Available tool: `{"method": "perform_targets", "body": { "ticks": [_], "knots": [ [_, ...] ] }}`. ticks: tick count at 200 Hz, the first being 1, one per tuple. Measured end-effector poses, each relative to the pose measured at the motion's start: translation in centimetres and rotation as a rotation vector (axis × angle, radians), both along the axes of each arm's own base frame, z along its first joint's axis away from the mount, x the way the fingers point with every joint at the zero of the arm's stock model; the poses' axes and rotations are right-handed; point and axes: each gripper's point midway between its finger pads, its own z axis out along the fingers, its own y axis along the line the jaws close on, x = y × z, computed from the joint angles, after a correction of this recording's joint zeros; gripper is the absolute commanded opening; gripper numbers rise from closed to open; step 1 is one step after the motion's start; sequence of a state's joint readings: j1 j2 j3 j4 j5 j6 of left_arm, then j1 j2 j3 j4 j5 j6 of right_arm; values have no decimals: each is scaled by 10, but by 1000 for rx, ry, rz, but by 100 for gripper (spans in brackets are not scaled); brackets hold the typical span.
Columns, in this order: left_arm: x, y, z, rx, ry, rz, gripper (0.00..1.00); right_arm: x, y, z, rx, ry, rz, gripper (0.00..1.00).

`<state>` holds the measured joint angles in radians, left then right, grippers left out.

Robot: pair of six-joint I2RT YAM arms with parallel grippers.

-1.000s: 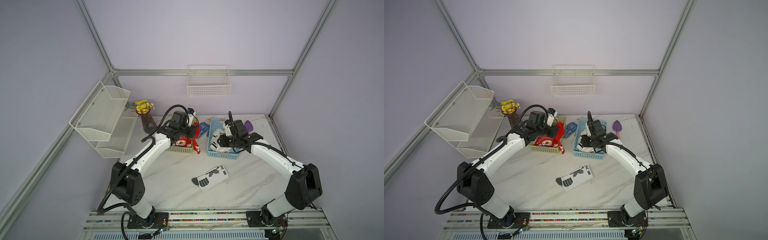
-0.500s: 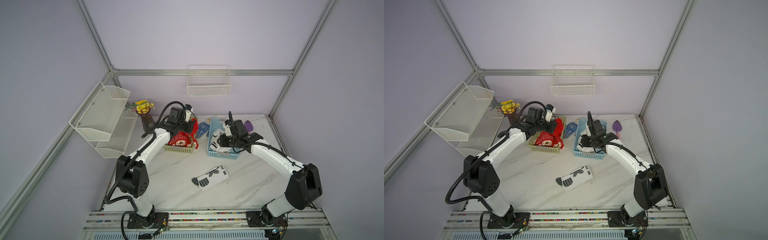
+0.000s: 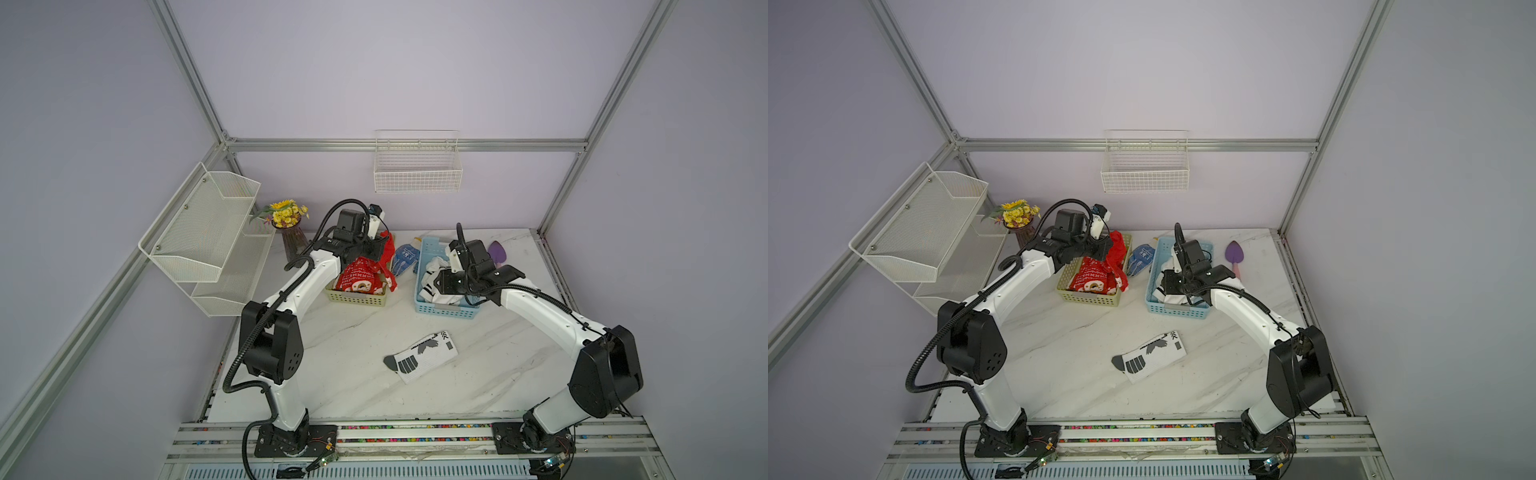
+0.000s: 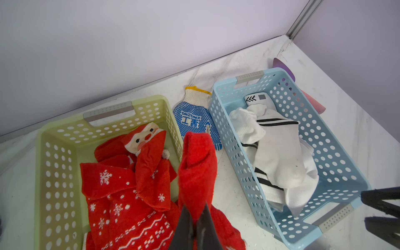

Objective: Sort the socks into the basket by color
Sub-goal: Place the sock in the bin.

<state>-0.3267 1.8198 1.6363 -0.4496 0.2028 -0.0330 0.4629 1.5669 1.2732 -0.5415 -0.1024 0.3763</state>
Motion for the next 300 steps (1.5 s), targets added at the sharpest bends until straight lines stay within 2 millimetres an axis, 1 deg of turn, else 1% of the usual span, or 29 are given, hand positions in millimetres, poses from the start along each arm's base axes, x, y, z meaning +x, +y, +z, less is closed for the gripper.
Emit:
{"method": "perform_targets", "body": {
  "ticks": [53,74,87,120,158,180,222,264,277,290,300],
  "knots": [
    [12,23,2,41,-37,43,0,0,0,-2,-1,4,-1,39],
    [20,37,-2,60,-42,59,0,0,0,-2,-2,3,-1,39],
    [27,45,-10,71,-33,70,0,0,0,-2,-2,4,-1,39],
    [44,66,-38,91,10,104,0,1,0,-2,-4,4,-2,39],
    [53,80,-64,105,53,127,0,2,0,-6,-11,12,-5,39],
    [55,84,-70,115,60,129,0,3,0,-6,-12,11,-6,39],
    [56,88,-71,123,58,130,0,5,1,-5,-12,11,-6,39],
    [56,84,-70,108,52,97,2,6,1,-4,-10,8,-6,39],
    [55,83,-70,104,53,92,5,7,2,-3,-9,6,-6,39],
    [55,83,-70,104,53,90,13,7,2,-3,-9,5,-6,39],
    [55,83,-70,106,51,90,18,7,2,-3,-9,5,-6,39]
  ]
}}
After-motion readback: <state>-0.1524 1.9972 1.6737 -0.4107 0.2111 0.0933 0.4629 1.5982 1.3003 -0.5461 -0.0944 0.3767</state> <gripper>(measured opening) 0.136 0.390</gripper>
